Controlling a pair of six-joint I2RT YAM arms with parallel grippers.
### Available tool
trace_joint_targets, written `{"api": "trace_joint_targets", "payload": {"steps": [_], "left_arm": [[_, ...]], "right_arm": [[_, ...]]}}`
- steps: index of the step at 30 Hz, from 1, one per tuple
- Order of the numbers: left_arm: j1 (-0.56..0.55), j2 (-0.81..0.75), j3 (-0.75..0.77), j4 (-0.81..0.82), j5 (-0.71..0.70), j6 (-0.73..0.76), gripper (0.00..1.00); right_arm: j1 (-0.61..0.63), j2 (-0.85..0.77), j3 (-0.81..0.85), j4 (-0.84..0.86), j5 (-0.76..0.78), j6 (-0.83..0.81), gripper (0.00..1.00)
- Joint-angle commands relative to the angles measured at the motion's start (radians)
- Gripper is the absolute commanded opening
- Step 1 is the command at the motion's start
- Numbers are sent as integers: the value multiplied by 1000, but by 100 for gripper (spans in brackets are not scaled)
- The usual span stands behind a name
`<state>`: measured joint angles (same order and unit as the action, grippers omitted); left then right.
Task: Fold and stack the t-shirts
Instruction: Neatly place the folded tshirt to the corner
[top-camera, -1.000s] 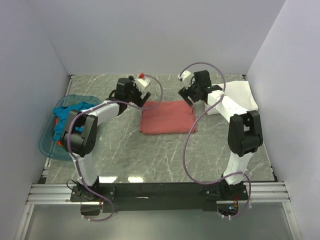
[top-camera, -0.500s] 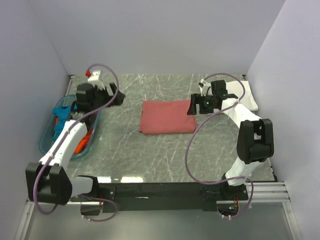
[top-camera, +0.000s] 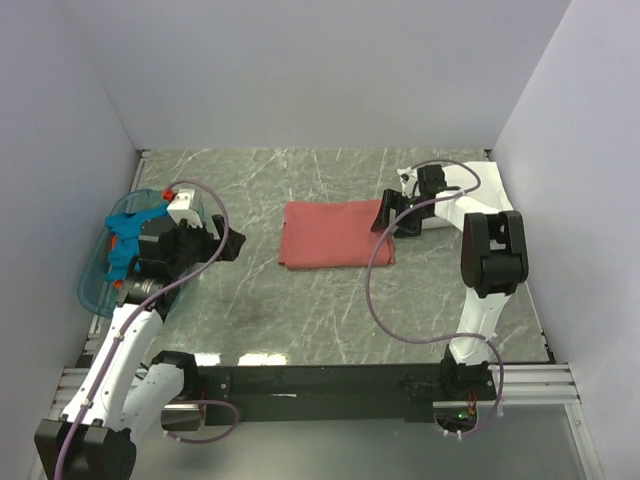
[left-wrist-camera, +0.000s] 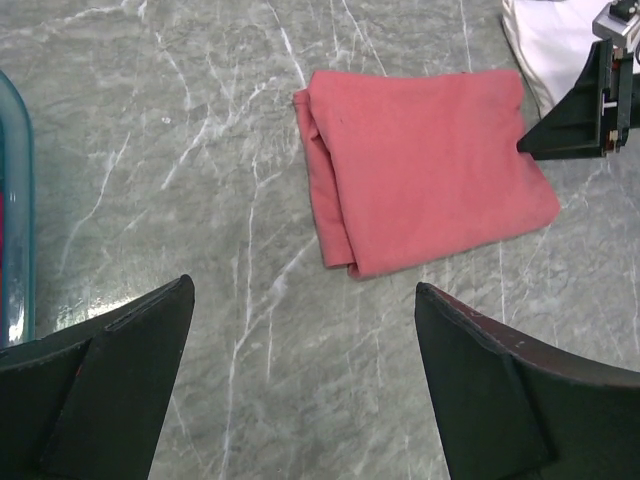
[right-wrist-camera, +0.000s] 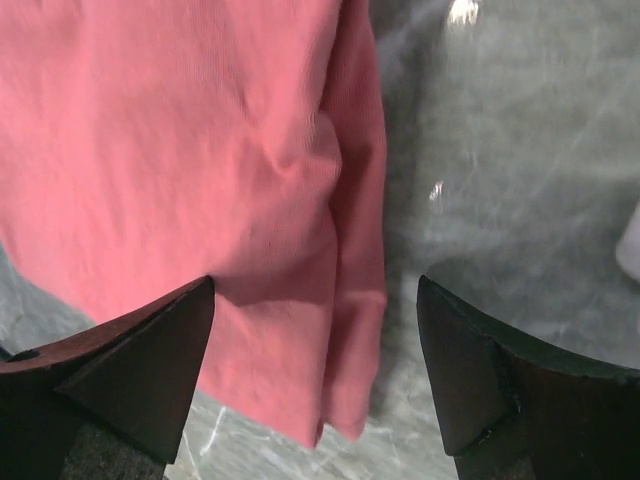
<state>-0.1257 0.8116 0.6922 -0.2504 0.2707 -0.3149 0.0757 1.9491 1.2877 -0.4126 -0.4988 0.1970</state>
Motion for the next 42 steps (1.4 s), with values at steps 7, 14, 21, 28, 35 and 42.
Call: {"api": "trace_joint_targets", "payload": {"steps": [7, 14, 21, 28, 35, 42], "left_arm": [[1, 38, 6, 23, 5, 33, 96], [1, 32, 1, 26, 5, 28, 96], [1, 20, -2, 26, 1, 27, 96], [1, 15, -3, 26, -2, 23, 95], [1, -5, -6, 25, -7, 25, 95], [0, -17, -5, 26, -2, 31, 95]], "right_arm": [[18, 105, 73, -68, -156, 38, 87], [76, 129, 88, -86, -195, 42, 81], [79, 149, 111, -68, -185, 71, 47], [59, 168, 209, -146, -212, -39, 0], [70, 73, 406, -330, 127, -266, 0], [101, 11, 493, -394, 432, -378, 0]]}}
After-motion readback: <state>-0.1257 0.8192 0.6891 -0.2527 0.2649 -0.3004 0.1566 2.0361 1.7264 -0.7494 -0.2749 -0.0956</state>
